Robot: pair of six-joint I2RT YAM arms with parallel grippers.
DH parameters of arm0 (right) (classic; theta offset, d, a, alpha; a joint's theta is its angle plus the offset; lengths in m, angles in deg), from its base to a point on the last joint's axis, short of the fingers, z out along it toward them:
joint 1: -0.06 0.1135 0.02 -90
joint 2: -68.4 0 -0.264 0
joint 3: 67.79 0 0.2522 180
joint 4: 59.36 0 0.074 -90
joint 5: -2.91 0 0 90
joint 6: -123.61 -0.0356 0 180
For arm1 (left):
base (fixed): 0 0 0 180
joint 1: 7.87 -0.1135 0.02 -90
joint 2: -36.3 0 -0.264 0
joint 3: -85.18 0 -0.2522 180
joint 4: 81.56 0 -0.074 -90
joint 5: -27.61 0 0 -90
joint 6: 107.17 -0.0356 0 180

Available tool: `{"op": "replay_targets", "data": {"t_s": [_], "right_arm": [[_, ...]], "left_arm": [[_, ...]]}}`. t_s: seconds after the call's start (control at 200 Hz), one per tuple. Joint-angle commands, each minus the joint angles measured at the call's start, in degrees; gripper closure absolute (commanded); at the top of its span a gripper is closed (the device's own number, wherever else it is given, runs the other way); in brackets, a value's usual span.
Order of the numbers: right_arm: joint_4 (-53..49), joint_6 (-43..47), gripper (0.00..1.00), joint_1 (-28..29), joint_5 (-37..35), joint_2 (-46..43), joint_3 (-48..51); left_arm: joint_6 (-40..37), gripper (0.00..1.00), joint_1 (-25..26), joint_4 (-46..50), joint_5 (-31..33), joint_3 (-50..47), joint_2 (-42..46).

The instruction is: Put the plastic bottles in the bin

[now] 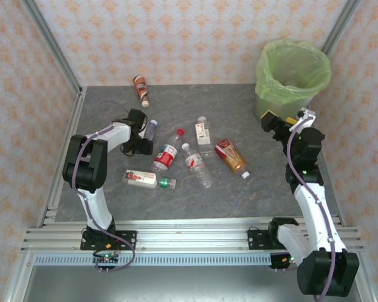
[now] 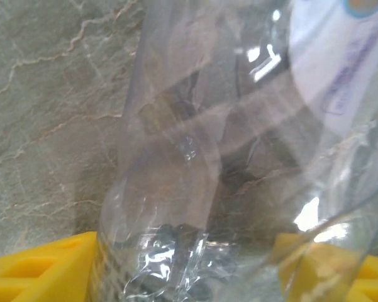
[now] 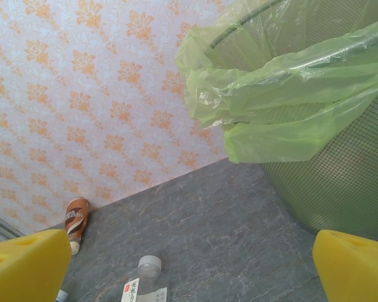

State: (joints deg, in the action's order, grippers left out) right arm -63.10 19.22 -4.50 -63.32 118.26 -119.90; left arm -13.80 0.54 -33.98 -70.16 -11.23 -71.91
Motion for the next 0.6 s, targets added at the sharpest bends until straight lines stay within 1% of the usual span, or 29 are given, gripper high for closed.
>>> {"op": "replay_targets", "data": {"t_s": [0.0, 0.1, 0.27, 0.385, 0.49, 0.596], "right_arm": [[1.93, -0.28, 0.01, -0.20, -0.83, -0.38, 0.57], [1.93, -0.26, 0.01, -0.22, -0.91, -0.04, 0.73], [2.01, -1.44, 0.01, -0.19, -1.03, 1.05, 0.58], [2.35, -2.41, 0.01, -0.20, -0.64, 1.80, 0.47], [2.46, -3.22, 0.01, -0.27, -0.13, 2.45, 0.42], [2.81, -3.14, 0.01, -0.18, 2.88, 3.11, 0.38]], "left_arm": [[-1.18, 0.34, 0.61, 2.36, -0.08, 2.07, -0.87], [-1.27, 0.42, 1.10, 2.11, 0.60, 2.08, -0.87], [-1.16, 0.46, 2.03, 0.96, 2.06, 1.98, 0.04], [-1.44, 0.53, 2.67, 0.75, 3.69, 2.37, 0.60], [-1.79, 0.57, 3.15, 0.32, 4.24, 2.34, 1.87], [-1.88, 0.59, 3.24, -0.41, 4.86, 1.86, 3.61]]}}
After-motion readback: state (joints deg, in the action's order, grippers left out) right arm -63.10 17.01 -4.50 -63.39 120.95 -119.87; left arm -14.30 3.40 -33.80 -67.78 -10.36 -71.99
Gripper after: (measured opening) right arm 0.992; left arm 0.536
